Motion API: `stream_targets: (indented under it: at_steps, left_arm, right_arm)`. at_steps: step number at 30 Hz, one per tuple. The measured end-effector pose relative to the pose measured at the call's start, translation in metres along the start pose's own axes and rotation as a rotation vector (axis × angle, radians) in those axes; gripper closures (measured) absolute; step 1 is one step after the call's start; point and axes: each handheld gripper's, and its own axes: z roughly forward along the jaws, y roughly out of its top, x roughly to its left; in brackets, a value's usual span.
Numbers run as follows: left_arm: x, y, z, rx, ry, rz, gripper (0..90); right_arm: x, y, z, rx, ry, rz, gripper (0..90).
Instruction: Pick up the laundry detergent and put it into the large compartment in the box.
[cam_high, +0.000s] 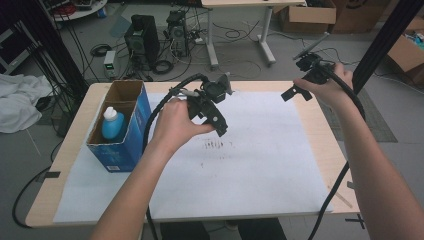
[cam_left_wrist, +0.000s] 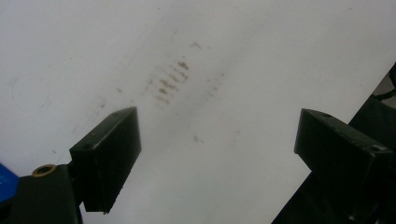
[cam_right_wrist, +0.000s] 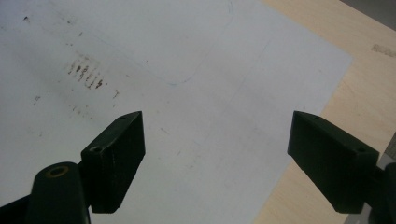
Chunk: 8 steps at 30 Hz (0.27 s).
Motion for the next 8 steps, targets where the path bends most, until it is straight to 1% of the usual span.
stream_targets:
  at_steps: [8]
  left_arm:
    - [0.0001,-0.0009,-0.0011,-0.007,0.016,-0.004,15.1]
  right_arm:
    - [-0.0007,-0.0017,-0.0022,-0.004,-0.002,0.002,18.9]
